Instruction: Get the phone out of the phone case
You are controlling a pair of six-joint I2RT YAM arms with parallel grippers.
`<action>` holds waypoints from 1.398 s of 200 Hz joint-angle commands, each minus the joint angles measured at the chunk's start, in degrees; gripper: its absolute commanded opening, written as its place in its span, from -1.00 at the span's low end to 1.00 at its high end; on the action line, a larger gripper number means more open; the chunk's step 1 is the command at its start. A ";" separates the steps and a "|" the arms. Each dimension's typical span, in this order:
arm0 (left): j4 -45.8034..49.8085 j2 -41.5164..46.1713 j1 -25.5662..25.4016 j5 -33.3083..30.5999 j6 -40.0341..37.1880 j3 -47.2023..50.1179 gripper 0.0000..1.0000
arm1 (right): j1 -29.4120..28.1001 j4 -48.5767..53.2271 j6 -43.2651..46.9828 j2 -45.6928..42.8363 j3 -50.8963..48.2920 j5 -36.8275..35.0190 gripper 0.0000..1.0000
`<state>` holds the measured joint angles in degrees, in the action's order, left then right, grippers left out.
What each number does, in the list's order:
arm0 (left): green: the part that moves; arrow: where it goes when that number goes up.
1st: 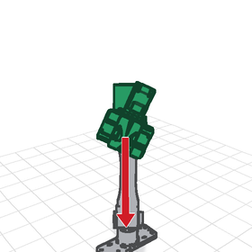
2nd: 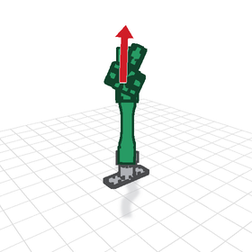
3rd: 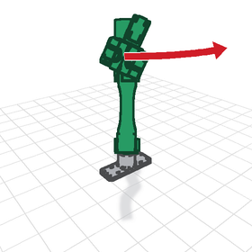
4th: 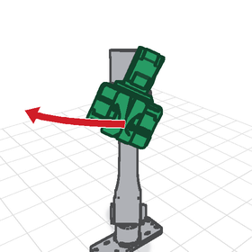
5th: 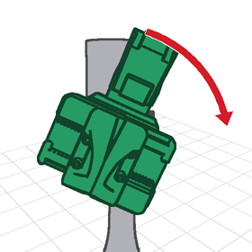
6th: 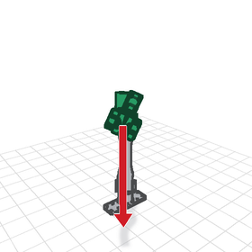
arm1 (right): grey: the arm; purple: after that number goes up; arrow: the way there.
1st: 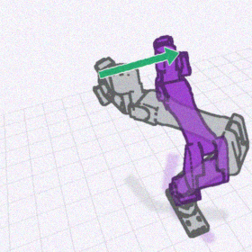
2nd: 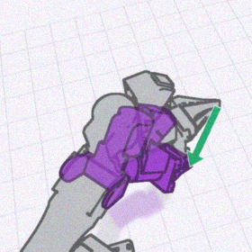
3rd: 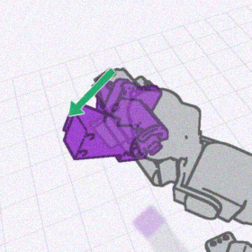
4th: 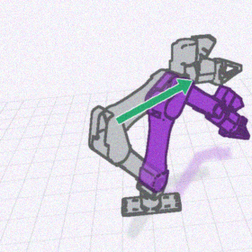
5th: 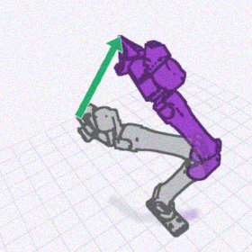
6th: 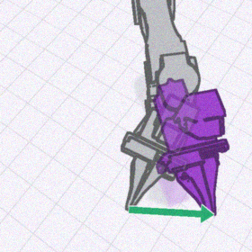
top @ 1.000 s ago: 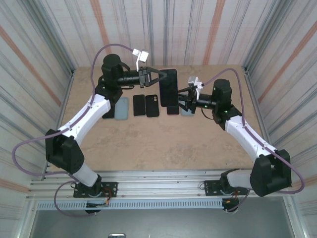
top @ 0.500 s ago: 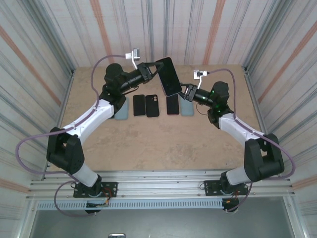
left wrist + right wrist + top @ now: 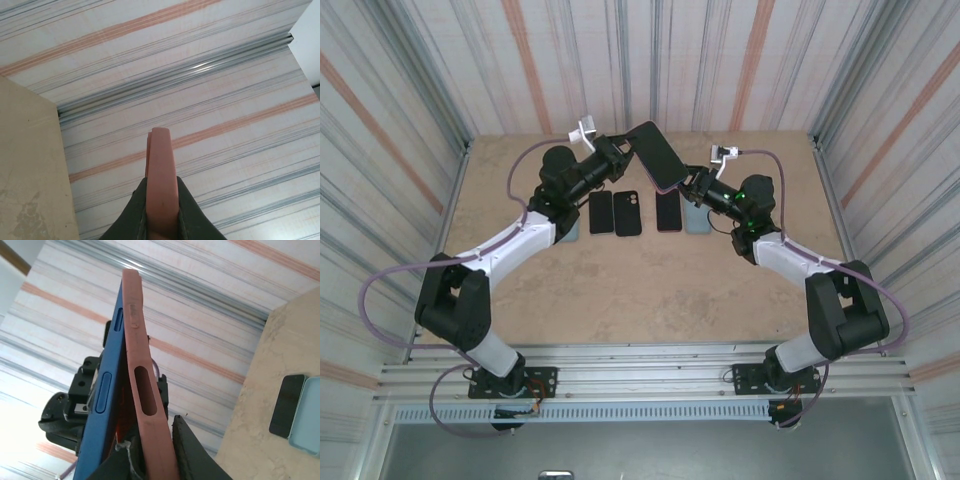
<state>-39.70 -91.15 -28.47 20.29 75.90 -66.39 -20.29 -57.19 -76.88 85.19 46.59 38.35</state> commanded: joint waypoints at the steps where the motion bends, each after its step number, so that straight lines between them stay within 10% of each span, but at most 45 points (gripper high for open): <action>1: -1.34 -0.47 0.67 -2.13 1.68 0.47 -0.74 | -0.71 -5.26 -2.67 0.23 0.00 0.06 -0.71; 78: -0.51 -0.78 1.84 -2.19 3.38 2.18 -0.19 | -0.60 -6.80 -7.99 2.69 -0.55 -1.34 -0.91; 125: 4.40 -0.51 1.93 -1.40 2.81 1.98 0.50 | -0.13 -6.44 -8.56 3.08 -0.90 -4.20 -0.93; 279: 7.01 10.54 -13.39 -15.15 9.34 9.79 0.28 | -3.61 -6.87 -2.05 5.34 0.08 -23.08 -0.94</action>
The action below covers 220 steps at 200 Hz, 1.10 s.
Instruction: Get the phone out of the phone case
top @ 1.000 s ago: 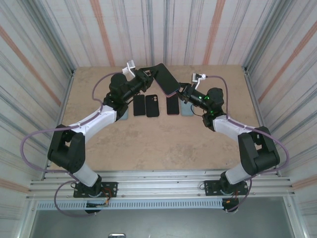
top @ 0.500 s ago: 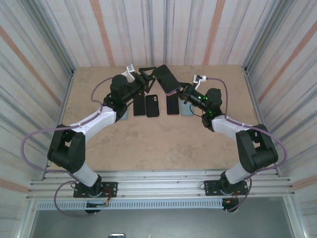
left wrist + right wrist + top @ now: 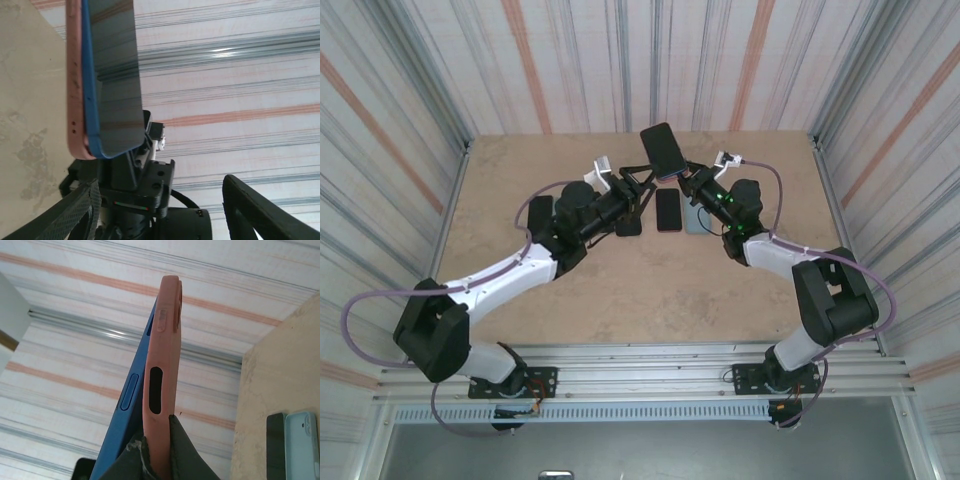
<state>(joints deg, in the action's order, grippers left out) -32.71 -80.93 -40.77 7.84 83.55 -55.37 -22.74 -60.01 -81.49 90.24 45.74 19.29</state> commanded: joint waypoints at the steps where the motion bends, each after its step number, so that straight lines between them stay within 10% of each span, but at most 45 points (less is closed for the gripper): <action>1: -0.16 0.23 -1.16 -2.76 1.79 -1.23 0.27 | -1.16 -4.06 2.52 0.29 0.93 -4.10 -0.94; 220: -4.96 -6.74 -1.28 -7.57 4.11 -2.28 -0.01 | -4.33 -7.31 4.31 -0.06 -1.09 -4.50 -0.97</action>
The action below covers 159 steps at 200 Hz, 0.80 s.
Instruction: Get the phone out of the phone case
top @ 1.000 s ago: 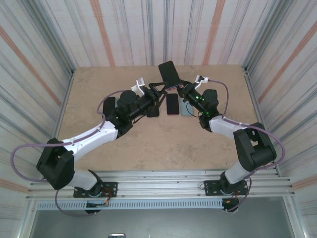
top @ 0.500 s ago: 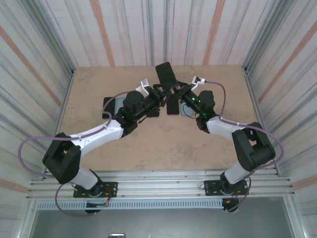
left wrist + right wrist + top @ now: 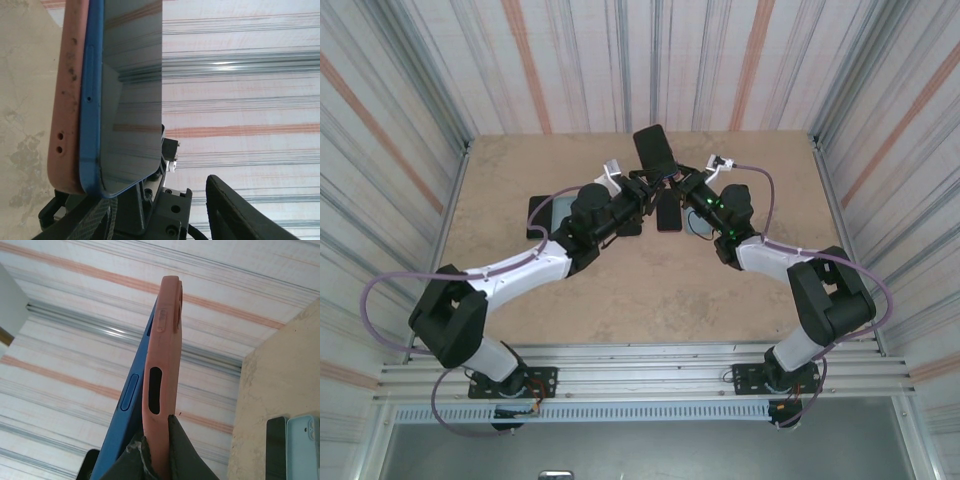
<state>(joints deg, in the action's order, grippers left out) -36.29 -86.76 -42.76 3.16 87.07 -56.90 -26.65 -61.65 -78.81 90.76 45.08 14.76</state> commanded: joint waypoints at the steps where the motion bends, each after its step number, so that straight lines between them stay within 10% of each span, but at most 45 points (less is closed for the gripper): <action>1: -1.48 -0.93 0.73 -2.89 0.62 -0.67 -0.02 | -0.42 -5.68 1.63 -0.59 -0.48 0.06 -0.97; 95: -2.29 -2.52 1.54 -5.88 0.96 -1.94 -0.17 | -0.51 -8.84 4.89 -1.45 -3.54 -0.53 -0.98; 159: -5.04 -5.74 1.10 -4.14 1.28 -5.68 -0.62 | -1.12 -7.41 6.98 -2.10 -4.04 -0.74 -0.98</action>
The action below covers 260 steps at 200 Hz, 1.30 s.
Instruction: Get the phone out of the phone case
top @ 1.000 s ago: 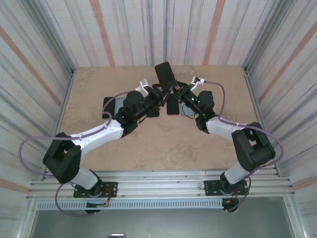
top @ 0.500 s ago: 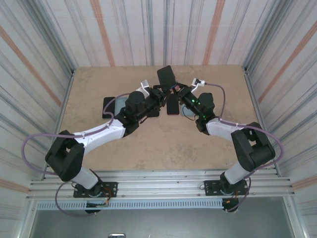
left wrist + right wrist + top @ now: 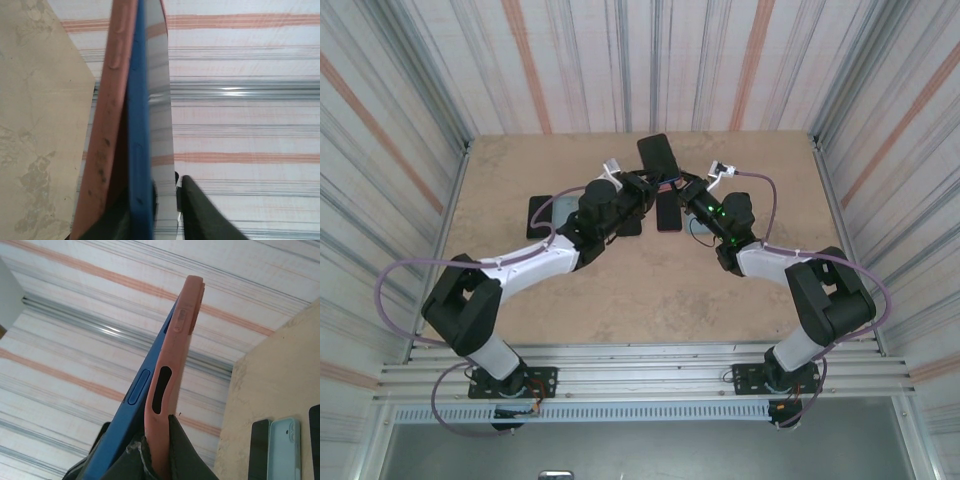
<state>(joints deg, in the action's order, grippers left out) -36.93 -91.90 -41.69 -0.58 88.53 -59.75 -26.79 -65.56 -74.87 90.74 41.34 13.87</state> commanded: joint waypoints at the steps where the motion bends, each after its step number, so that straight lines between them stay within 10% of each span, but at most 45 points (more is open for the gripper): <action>1: -4.48 -0.63 0.03 -0.35 -0.19 -2.88 -0.62 | -0.99 -3.47 3.05 -2.11 -0.35 0.13 -0.98; 154: -7.58 -3.44 -3.54 8.59 0.46 -11.88 -0.99 | -0.06 19.96 22.33 -6.73 -3.86 -11.37 -0.99; 260: -3.58 -13.72 -3.89 10.61 -0.10 -14.64 -0.99 | 17.48 42.67 34.19 -19.46 -4.47 -10.73 -0.99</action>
<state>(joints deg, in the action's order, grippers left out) -39.07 -102.69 -45.01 8.99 88.79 -70.94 -14.20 -32.18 -46.76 75.11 35.59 4.19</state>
